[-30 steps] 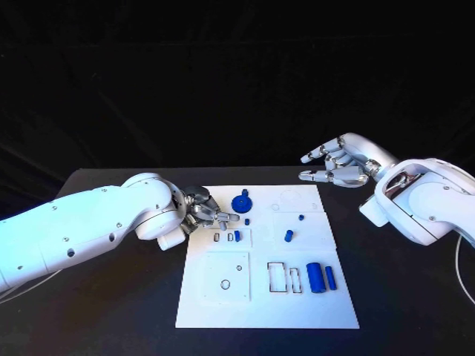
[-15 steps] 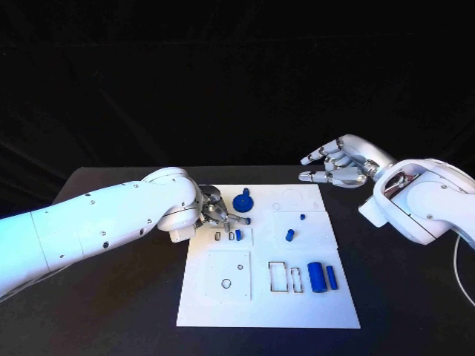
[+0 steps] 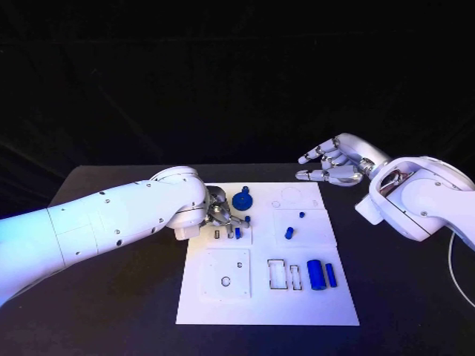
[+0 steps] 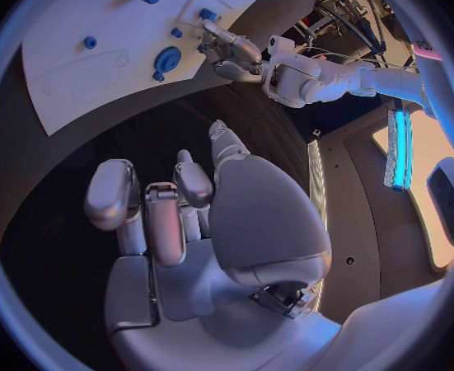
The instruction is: Assemble the parts on the task board
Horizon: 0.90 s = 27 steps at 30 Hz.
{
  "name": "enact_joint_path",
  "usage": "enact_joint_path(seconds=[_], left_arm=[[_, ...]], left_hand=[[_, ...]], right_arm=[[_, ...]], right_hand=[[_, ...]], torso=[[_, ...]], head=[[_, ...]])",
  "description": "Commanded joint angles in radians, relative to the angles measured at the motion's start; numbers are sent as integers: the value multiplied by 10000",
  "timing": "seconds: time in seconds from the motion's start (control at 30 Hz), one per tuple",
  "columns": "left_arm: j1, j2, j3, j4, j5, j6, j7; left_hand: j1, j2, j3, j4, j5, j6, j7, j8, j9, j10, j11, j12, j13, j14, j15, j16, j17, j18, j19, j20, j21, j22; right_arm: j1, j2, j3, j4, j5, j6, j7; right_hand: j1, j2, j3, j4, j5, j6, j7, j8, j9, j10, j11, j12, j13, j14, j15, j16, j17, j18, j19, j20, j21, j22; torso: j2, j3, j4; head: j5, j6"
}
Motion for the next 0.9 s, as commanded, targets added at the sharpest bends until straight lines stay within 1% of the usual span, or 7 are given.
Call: enact_joint_path(seconds=[0.03,0.3,0.43,0.6,0.7,0.8,0.9], left_arm=[[11,71,-5,-31,-170,347,-67],[11,161,-13,-50,-176,420,-77],[11,227,-13,-109,-177,449,-84],[11,296,-13,-177,-177,497,-86],[11,337,-13,-206,-177,517,-86],[11,372,-15,-225,-177,533,-86],[10,394,-17,-237,-177,550,-85]], left_hand=[[49,59,-50,-7,-43,-77,26,68,31,81,-17,63,28,1018,-75,30,2631,-171,301,-73,48,897],[217,154,-18,-36,-40,-133,18,161,135,105,-24,99,83,1018,-80,30,2631,-178,313,-79,70,938],[347,195,12,-63,-37,-190,23,205,195,69,-20,62,41,1018,-78,30,2631,-173,301,-78,57,920],[482,248,64,-95,-35,-234,27,243,249,60,-16,57,45,1018,-73,30,2631,-176,305,-75,65,939],[487,250,65,-95,-35,-236,27,245,251,60,-16,56,45,1018,-73,30,2631,-176,304,-75,65,938],[542,276,89,-103,-34,-254,29,266,280,60,-14,58,52,1018,-71,30,2631,-177,305,-72,67,944],[620,311,128,-122,-34,-273,29,288,310,56,-13,55,53,1018,-69,30,2631,-178,306,-70,70,953]], right_arm=[[-3,20,-2,-26,-24,135,-55],[-9,78,-9,-86,-24,158,-70],[-12,114,-16,-140,-24,206,-113],[-14,146,-21,-177,-24,244,-136],[-16,166,-23,-190,-24,263,-143],[-17,183,-25,-202,-24,279,-147],[-20,205,-27,-217,-24,295,-147]], right_hand=[[-102,31,-55,-5,68,74,8,63,13,-1,-43,-23,-17,680,-32,-29,985,121,-82,-18,-34,-9],[-105,35,-60,0,72,75,7,65,13,-2,-44,-24,-18,680,-33,-31,984,122,-84,-19,-36,-12],[-101,70,-86,34,135,75,2,72,10,-18,-50,-43,-40,673,-41,-51,955,131,-112,-26,-66,-61],[-90,87,-97,45,178,71,1,73,8,-22,-53,-46,-46,672,-44,-58,947,132,-115,-30,-73,-69],[-79,96,-102,50,203,70,0,75,7,-23,-54,-45,-47,673,-45,-58,949,132,-115,-32,-76,-71],[-68,105,-104,51,217,71,-1,77,7,-19,-55,-37,-42,673,-46,-59,948,133,-117,-33,-78,-74],[-59,111,-104,51,227,71,-2,78,6,-18,-56,-35,-41,673,-48,-60,948,132,-115,-34,-78,-73]], torso=[[-10,4,1],[-11,10,6],[-9,4,17],[-3,11,4],[-5,8,-2],[-1,5,4],[-3,9,7]], head=[[-5,-31],[-7,-49],[-12,-58],[3,-75],[-5,-86],[-16,-105],[-16,-120]])
